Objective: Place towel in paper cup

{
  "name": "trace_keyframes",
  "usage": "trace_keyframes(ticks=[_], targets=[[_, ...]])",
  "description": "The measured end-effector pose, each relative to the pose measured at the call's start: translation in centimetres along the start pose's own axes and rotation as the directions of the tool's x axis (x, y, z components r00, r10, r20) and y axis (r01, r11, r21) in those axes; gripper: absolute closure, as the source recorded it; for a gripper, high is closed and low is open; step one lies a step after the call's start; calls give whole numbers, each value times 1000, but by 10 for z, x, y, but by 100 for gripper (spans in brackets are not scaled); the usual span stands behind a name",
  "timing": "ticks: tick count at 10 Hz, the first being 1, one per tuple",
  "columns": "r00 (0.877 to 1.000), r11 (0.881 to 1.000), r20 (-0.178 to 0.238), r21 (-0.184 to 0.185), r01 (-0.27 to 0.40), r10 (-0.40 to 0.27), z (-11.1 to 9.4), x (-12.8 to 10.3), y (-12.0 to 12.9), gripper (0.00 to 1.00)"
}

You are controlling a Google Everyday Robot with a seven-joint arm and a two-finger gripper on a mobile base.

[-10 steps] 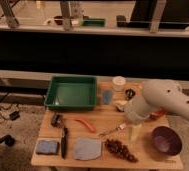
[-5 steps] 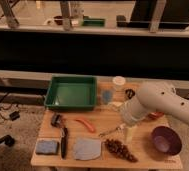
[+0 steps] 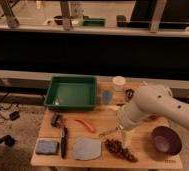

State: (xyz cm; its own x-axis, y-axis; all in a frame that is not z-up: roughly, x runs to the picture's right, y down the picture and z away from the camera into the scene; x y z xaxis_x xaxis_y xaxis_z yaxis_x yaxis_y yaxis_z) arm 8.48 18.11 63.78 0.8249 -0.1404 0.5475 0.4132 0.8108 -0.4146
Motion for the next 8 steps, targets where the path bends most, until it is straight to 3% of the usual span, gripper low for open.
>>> trace_keyframes(ticks=[3, 8], targets=[[995, 996, 48, -34, 86, -84, 30, -58, 19, 0], [976, 978, 92, -56, 203, -197, 81, -107, 18, 0]])
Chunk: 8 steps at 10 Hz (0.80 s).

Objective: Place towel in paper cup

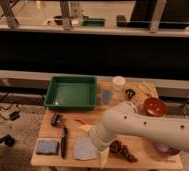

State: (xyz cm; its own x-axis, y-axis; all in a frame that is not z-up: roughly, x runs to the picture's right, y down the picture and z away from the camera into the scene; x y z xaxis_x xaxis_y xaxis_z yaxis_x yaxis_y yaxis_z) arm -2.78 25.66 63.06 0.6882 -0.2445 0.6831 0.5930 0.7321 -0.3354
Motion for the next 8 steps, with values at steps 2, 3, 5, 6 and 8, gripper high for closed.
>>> trace_keyframes(ticks=[2, 3, 5, 6, 8], targets=[[1000, 999, 13, -22, 25, -25, 22, -3, -5, 0], [1000, 999, 18, -35, 23, -22, 30, 0, -4, 0], [999, 997, 34, -81, 8, -5, 54, 10, 0, 0], [999, 994, 37, -107, 2, 2, 62, 13, 3, 0], [999, 991, 40, -131, -1, 6, 70, 16, 3, 0]])
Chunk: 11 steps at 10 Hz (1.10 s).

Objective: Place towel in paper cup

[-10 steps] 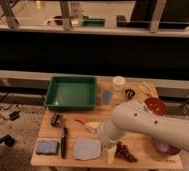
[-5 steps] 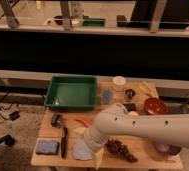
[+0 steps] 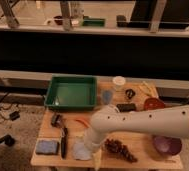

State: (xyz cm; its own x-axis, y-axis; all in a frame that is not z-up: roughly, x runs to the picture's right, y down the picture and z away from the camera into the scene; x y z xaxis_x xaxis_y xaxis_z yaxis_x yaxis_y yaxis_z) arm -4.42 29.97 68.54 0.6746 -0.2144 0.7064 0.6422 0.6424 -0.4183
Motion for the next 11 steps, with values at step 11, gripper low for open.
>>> trace_keyframes(ticks=[11], targets=[[999, 1000, -50, -7, -16, 16, 22, 11, -9, 0]])
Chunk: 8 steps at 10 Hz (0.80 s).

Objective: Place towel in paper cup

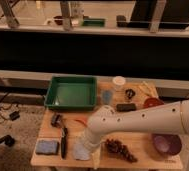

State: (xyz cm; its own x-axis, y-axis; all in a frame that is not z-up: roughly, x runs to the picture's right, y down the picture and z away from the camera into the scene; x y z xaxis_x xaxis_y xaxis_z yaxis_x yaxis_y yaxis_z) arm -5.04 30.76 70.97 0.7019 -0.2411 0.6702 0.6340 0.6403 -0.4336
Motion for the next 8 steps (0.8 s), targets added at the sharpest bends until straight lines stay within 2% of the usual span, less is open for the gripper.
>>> trace_keyframes(ticks=[8], targets=[[998, 998, 41, -42, -54, 56, 29, 17, 4, 0]])
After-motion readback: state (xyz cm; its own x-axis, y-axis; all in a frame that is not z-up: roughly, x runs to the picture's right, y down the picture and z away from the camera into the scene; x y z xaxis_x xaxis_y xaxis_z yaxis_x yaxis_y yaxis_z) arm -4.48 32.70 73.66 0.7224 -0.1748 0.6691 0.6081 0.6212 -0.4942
